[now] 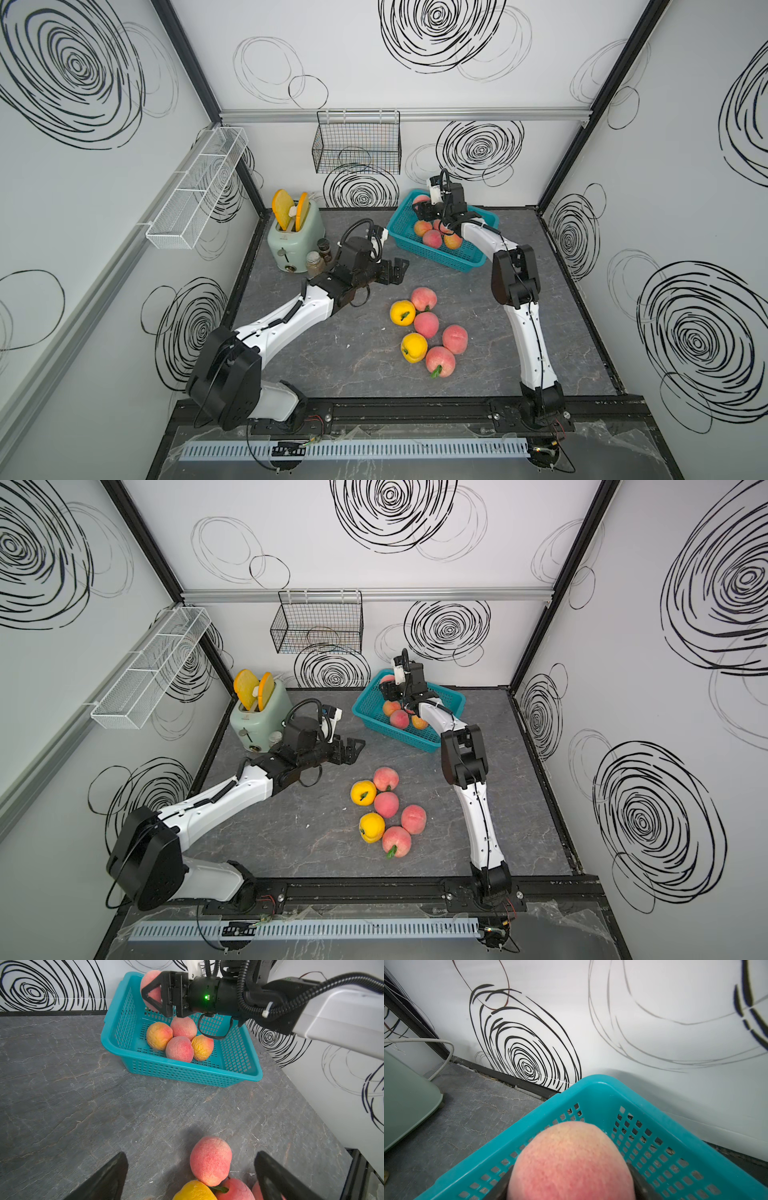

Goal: Put the peaches into the basket
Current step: Place the peach in the basket.

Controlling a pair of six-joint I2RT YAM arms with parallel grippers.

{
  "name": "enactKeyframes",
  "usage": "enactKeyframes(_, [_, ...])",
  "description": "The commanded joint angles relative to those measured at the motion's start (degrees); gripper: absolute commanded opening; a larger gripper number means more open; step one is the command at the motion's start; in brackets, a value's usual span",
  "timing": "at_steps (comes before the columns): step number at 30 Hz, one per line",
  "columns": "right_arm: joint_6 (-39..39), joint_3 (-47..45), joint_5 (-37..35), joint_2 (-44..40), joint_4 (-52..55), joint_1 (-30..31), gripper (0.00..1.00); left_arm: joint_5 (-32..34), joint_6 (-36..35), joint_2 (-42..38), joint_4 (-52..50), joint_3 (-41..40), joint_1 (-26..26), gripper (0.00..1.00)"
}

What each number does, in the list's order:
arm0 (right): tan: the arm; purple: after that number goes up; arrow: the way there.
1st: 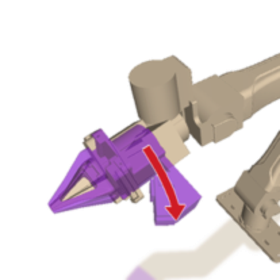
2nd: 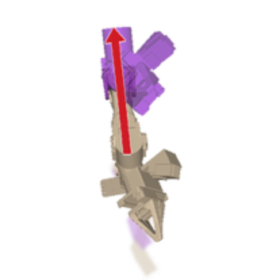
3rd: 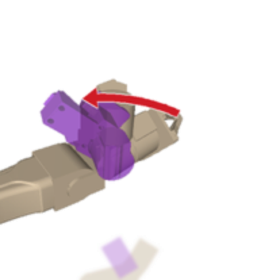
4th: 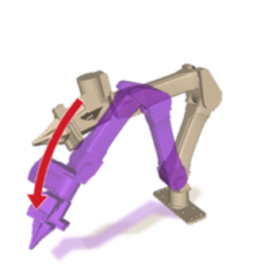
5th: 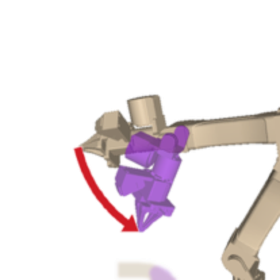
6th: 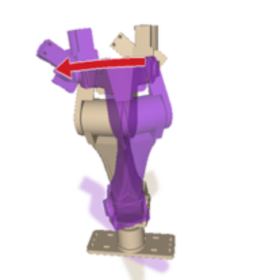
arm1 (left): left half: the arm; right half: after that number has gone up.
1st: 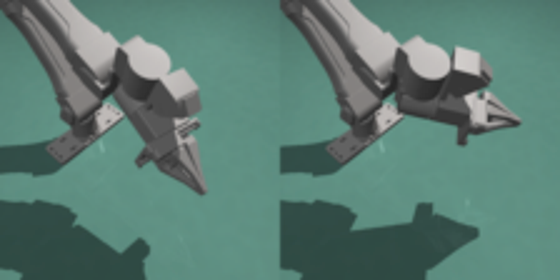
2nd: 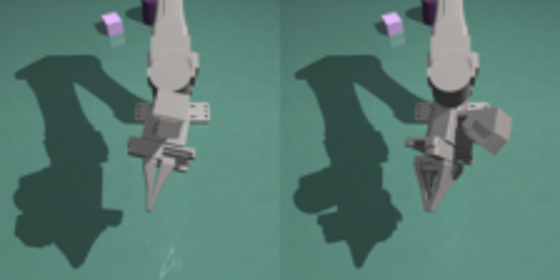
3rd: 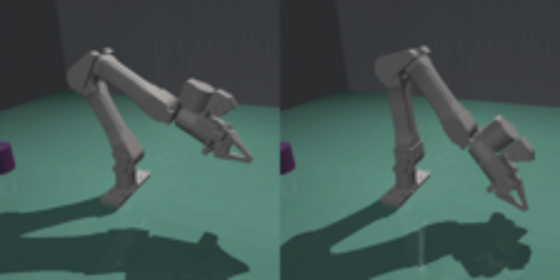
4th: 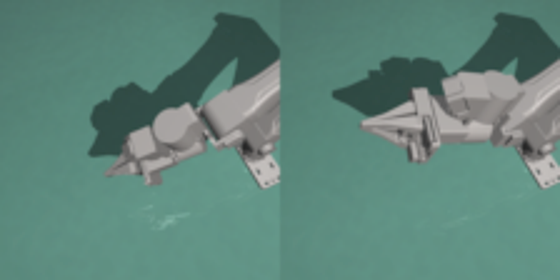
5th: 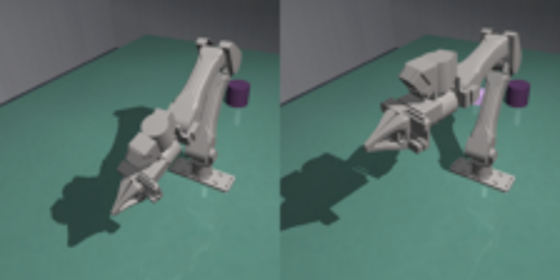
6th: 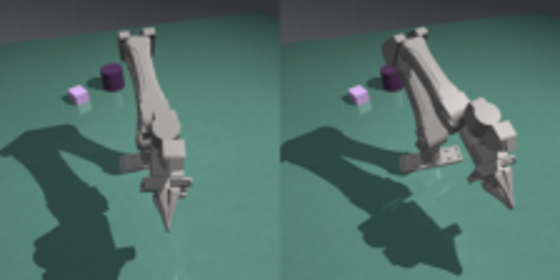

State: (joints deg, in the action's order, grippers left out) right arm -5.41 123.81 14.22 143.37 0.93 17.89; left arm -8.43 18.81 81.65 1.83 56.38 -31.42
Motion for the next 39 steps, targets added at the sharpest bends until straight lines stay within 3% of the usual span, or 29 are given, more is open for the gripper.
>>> enactKeyframes(1, [-0.8,2.0,0.9,1.7,0.2,-0.9,0.63,2.3,-2.0,1.6,4.7,3.3,-0.9,0.99])
enactKeyframes(29, [-4.1,9.4,3.2,9.0,1.0,-2.2,0.64,4.7,-3.0,6.1,7.0,4.9,-2.3,0.99])
enactKeyframes(39, [-3.3,9.7,1.6,9.3,2.2,-1.9,0.69,4.9,-3.2,6.2,6.7,4.6,-2.3,0.98])
